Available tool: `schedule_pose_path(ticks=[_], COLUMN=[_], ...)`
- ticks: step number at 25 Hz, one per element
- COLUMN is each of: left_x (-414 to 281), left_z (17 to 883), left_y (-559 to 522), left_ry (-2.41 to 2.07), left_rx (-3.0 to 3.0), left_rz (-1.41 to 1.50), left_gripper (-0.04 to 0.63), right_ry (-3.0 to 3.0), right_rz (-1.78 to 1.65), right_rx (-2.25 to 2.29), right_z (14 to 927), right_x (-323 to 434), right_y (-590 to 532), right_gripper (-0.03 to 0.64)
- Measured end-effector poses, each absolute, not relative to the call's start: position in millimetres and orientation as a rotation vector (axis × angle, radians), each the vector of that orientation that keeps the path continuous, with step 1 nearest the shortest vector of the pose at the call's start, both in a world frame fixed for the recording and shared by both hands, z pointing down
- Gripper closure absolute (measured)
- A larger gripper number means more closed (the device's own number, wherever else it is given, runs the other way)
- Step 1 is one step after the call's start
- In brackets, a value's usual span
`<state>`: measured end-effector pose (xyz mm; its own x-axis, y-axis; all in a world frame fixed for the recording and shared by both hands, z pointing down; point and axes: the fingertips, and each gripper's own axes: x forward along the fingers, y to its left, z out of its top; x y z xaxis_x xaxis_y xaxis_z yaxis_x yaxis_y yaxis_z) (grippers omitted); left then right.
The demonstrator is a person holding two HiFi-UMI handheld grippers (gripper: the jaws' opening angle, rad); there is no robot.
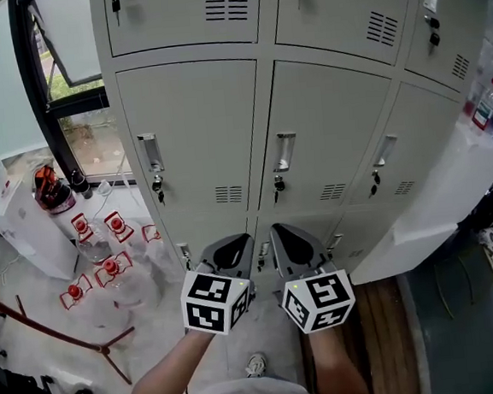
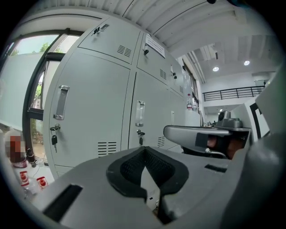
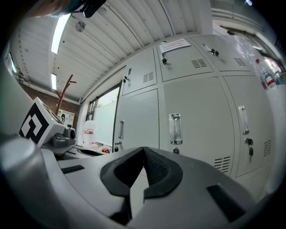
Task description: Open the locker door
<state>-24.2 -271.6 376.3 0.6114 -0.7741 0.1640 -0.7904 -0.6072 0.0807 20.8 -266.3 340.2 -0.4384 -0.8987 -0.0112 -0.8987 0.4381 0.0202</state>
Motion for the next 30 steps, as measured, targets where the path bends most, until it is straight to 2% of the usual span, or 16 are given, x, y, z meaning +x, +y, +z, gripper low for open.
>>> schedule_pose_path(ticks=[24, 30], left_x=[0, 3], left_z=[368, 369], left_y=[-373, -386], left_ry=[-1.503, -1.481], left_rx=[2.603, 2.616], left_rz=[0.164, 0.165], left_gripper=[0.589, 0.589], right_ry=[-2.768, -2.76], right_rz=[-0.148, -0.163], right_rx=[1.539, 1.561], right_z=[310, 307], right_x=[50, 52], right_y=[-388, -397], right_gripper=[0.614, 0.574])
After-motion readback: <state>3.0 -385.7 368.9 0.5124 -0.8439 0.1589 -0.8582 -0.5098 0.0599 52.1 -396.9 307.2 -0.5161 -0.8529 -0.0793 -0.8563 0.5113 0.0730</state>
